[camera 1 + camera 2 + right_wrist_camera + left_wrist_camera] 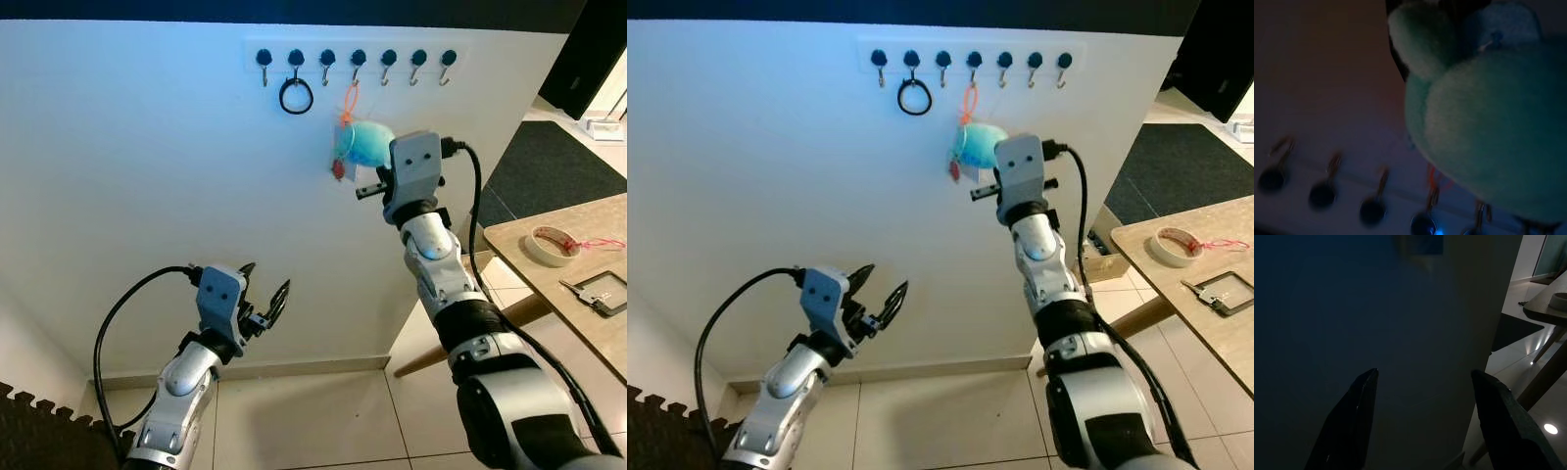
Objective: Hang keys on a hook
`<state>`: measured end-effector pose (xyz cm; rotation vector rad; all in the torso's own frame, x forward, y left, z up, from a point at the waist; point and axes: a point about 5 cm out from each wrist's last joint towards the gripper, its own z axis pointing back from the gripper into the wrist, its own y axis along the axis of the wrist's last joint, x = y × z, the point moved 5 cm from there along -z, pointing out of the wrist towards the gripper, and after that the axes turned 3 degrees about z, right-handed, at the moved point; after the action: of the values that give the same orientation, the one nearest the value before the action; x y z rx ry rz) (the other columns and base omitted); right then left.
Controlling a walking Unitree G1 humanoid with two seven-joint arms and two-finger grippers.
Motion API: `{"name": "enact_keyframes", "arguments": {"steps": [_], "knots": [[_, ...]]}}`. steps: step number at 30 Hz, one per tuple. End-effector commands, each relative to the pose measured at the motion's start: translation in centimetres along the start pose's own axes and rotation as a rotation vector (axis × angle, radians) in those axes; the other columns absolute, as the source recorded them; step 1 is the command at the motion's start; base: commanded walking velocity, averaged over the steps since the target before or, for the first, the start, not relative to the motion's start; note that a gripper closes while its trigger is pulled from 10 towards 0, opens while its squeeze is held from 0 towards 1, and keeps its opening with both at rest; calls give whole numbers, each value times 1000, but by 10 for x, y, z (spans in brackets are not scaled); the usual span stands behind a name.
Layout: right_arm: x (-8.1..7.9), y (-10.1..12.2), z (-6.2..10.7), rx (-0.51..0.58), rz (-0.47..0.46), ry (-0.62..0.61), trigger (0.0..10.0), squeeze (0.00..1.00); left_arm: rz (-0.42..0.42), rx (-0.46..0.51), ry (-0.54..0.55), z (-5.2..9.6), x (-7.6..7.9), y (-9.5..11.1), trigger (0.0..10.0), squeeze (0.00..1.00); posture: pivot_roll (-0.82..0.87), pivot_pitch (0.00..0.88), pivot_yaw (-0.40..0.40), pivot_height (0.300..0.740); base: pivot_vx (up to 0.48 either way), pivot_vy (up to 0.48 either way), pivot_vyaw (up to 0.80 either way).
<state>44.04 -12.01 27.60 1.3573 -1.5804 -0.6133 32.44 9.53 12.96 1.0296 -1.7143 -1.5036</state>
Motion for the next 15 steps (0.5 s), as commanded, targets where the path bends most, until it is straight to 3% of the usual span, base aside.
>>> {"name": "enact_keyframes", "arguments": {"steps": [1,6,10,15], "knots": [[12,6,-5,16,34,-38,0,0,14,5,-18,-2,7,2,10000,0,43,80,-51,740,0,0,0],[29,14,-11,33,26,-115,0,0,7,2,-23,-2,7,2,10000,0,44,80,-52,740,0,0,0],[48,13,-12,27,-63,-212,0,0,6,-9,-32,0,9,1,10000,0,42,80,-52,740,0,0,0],[78,-18,0,-128,-115,-385,0,0,-1,-23,-53,0,12,-1,10000,0,42,80,-51,740,0,0,0]]}}
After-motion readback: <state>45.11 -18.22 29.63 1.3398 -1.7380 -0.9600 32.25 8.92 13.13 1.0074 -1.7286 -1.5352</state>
